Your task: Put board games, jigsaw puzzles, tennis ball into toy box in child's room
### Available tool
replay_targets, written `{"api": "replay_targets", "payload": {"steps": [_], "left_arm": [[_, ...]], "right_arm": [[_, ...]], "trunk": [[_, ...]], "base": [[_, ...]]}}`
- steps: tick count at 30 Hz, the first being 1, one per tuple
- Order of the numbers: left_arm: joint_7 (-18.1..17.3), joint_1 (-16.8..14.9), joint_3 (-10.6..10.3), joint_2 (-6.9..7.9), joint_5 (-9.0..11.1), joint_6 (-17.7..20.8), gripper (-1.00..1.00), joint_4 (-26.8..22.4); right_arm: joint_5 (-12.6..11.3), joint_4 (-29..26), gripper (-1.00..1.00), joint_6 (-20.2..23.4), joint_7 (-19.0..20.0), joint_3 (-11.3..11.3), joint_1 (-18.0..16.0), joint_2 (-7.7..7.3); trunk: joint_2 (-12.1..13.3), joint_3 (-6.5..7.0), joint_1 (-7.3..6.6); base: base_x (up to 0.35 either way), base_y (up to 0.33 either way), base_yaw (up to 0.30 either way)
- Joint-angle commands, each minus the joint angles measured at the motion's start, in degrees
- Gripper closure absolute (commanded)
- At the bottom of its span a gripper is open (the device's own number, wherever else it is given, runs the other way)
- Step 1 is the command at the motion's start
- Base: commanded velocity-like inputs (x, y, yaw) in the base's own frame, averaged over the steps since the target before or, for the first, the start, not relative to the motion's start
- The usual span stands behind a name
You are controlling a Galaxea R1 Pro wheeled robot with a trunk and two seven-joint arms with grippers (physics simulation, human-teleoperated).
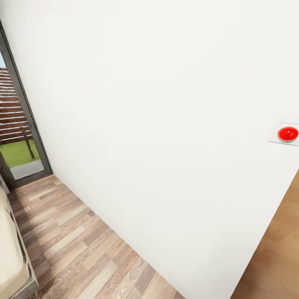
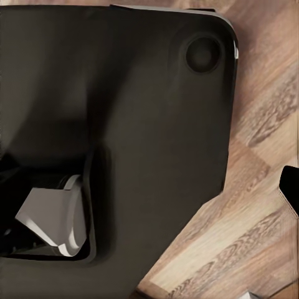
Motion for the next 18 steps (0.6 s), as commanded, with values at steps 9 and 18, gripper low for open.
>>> {"api": "replay_targets", "payload": {"steps": [9, 18], "left_arm": [[0.0, 0.0, -0.1, -0.01, 0.0, -0.1, -1.00, 0.0], [0.0, 0.0, -0.1, -0.01, 0.0, -0.1, -1.00, 0.0]], "right_arm": [[0.1, 0.0, -1.00, -0.2, 0.0, 0.0, 0.0, -0.02], [0.1, 0.0, -1.00, -0.2, 0.0, 0.0, 0.0, 0.19]], "trunk": [[-0.1, -0.06, 0.01], [-0.1, -0.06, 0.01]], "base": [[0.000, 0.000, 0.279], [0.000, 0.000, 0.279]]}}
